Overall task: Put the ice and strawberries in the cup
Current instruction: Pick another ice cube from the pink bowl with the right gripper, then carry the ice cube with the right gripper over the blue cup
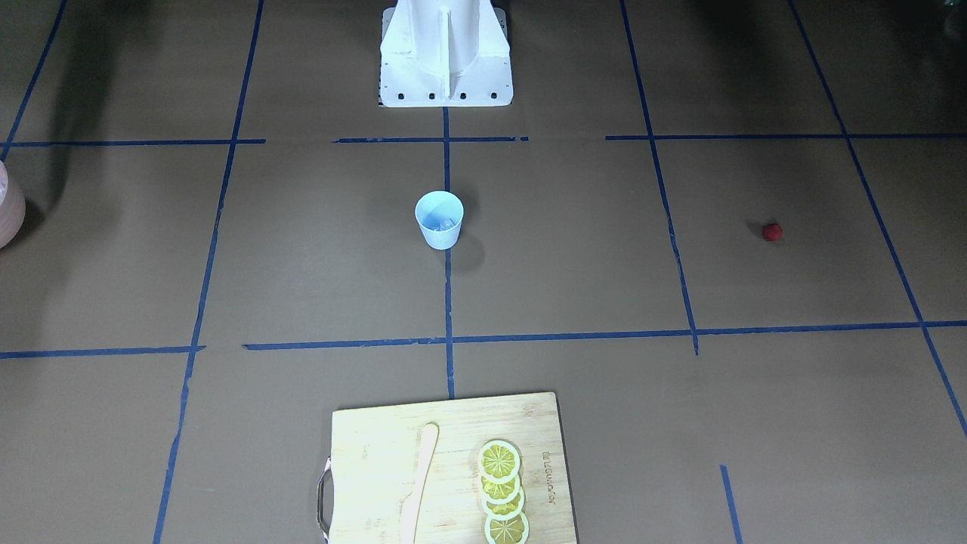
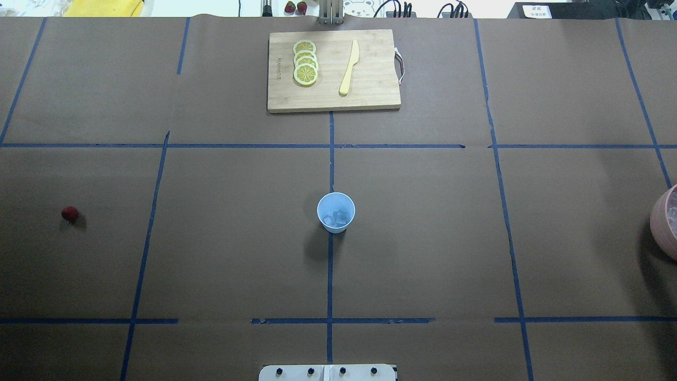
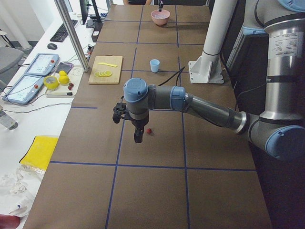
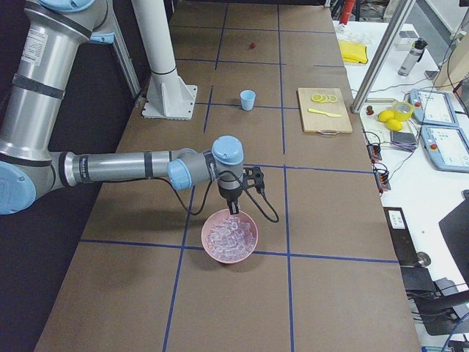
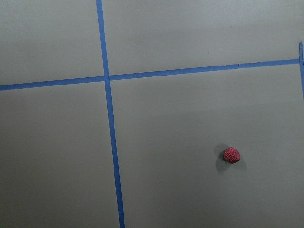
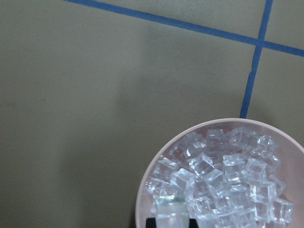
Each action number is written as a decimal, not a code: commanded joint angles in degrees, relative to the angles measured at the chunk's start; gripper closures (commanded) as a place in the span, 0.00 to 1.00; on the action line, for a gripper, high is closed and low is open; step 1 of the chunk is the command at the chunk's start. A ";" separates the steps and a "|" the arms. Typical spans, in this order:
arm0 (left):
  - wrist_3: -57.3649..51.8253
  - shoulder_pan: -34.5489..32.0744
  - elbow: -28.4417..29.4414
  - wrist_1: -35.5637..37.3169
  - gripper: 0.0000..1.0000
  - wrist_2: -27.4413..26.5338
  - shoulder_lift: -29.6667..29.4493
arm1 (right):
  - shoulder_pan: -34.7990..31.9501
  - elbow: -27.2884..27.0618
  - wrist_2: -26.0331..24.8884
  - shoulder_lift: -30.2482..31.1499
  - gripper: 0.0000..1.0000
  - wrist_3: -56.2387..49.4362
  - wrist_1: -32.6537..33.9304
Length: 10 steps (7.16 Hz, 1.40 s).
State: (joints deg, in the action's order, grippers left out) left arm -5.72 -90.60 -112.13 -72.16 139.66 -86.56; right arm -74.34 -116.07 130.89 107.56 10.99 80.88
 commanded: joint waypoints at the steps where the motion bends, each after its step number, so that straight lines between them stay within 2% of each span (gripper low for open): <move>1: 0.01 0.08 0.07 0.00 0.00 0.00 0.07 | 2.94 -5.57 -0.11 -10.91 1.00 1.48 15.48; 3: 0.09 0.08 0.25 0.00 0.00 0.00 0.07 | 13.55 -4.17 -0.72 -22.08 1.00 18.62 17.73; 4: 0.09 0.08 0.33 0.00 0.00 0.00 0.07 | 20.40 -1.46 -2.90 -29.18 1.00 29.24 17.73; 6: 0.09 0.16 0.42 0.00 0.00 0.00 0.07 | 27.90 5.38 -5.29 -42.37 1.00 43.34 17.82; 7: 0.09 0.16 0.51 0.00 0.00 0.00 0.07 | 30.81 8.90 -6.60 -48.35 1.00 48.72 17.82; 9: 0.09 0.08 0.42 0.00 0.00 0.00 0.07 | 36.09 12.78 -10.90 -55.24 1.00 56.30 17.82; 10: 0.09 0.08 0.25 0.00 0.00 0.00 0.07 | 38.02 17.59 -12.58 -60.75 1.00 59.38 17.82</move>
State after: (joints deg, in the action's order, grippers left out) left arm -5.62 -90.49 -111.76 -72.16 139.66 -86.49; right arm -39.05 -103.08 120.60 52.64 66.18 98.70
